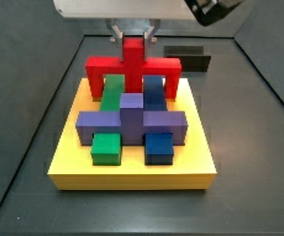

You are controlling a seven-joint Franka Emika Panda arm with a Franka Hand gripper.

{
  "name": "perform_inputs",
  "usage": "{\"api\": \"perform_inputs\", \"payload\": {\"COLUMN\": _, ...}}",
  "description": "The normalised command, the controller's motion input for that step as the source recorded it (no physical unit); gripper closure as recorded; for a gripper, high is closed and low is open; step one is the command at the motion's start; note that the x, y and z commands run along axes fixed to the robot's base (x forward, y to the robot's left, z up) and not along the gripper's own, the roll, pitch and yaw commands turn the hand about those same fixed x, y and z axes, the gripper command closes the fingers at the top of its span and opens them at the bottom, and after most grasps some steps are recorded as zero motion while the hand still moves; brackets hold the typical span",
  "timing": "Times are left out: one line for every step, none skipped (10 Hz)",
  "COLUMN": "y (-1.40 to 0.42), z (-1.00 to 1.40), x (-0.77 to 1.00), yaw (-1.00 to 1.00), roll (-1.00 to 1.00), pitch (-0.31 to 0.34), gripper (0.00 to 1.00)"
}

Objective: Pick up the red object. Move up. Place the red object on the fixture. Regrasp the red object. Move to above the board. Insert the red object.
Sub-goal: Insert the red object.

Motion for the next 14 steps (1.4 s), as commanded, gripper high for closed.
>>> {"api": "perform_inputs", "payload": {"y": 0.00, "z": -0.21, "x": 0.00, "yaw": 0.00, "roll": 0.00, "pitch": -0.006, "gripper": 1.00}}
{"api": "perform_inputs", "payload": {"y": 0.00, "z": -0.15, "x": 0.00, "yaw": 0.00, "roll": 0.00, "pitch": -0.006, "gripper": 1.00}}
{"api": "perform_inputs", "payload": {"y": 0.01, "z": -0.02, "x": 0.00, "yaw": 0.00, "roll": -0.01, "pitch": 0.000, "gripper": 1.00}}
{"api": "perform_inputs", "payload": {"y": 0.19, "z": 0.00, "x": -0.09, "yaw": 0.00, "roll": -0.05, "pitch": 0.000, "gripper": 1.00}}
{"api": "perform_inputs", "payload": {"y": 0.18, "z": 0.00, "x": -0.09, "yaw": 0.00, "roll": -0.03, "pitch": 0.000, "gripper": 1.00}}
{"api": "perform_inputs", "payload": {"y": 0.12, "z": 0.00, "x": 0.00, "yaw": 0.00, "roll": -0.01, "pitch": 0.000, "gripper": 1.00}}
{"api": "perform_inputs", "payload": {"y": 0.00, "z": -0.06, "x": 0.00, "yaw": 0.00, "roll": 0.00, "pitch": 0.000, "gripper": 1.00}}
{"api": "perform_inputs", "payload": {"y": 0.00, "z": -0.28, "x": 0.00, "yaw": 0.00, "roll": -0.05, "pitch": -0.084, "gripper": 1.00}}
{"api": "perform_inputs", "payload": {"y": 0.00, "z": -0.43, "x": 0.07, "yaw": 0.00, "roll": -0.13, "pitch": -0.119, "gripper": 1.00}}
{"api": "perform_inputs", "payload": {"y": -0.01, "z": -0.28, "x": 0.30, "yaw": 0.00, "roll": -0.17, "pitch": -0.071, "gripper": 1.00}}
{"api": "perform_inputs", "payload": {"y": -0.02, "z": -0.15, "x": 0.29, "yaw": 0.01, "roll": -0.13, "pitch": -0.011, "gripper": 1.00}}
{"api": "perform_inputs", "payload": {"y": 0.00, "z": -0.18, "x": 0.21, "yaw": 0.03, "roll": -0.14, "pitch": -0.023, "gripper": 1.00}}
{"api": "perform_inputs", "payload": {"y": 0.00, "z": -0.25, "x": 0.00, "yaw": 0.00, "roll": -0.01, "pitch": -0.013, "gripper": 1.00}}
{"api": "perform_inputs", "payload": {"y": 0.00, "z": -0.14, "x": -0.17, "yaw": 0.09, "roll": -0.07, "pitch": -0.031, "gripper": 1.00}}
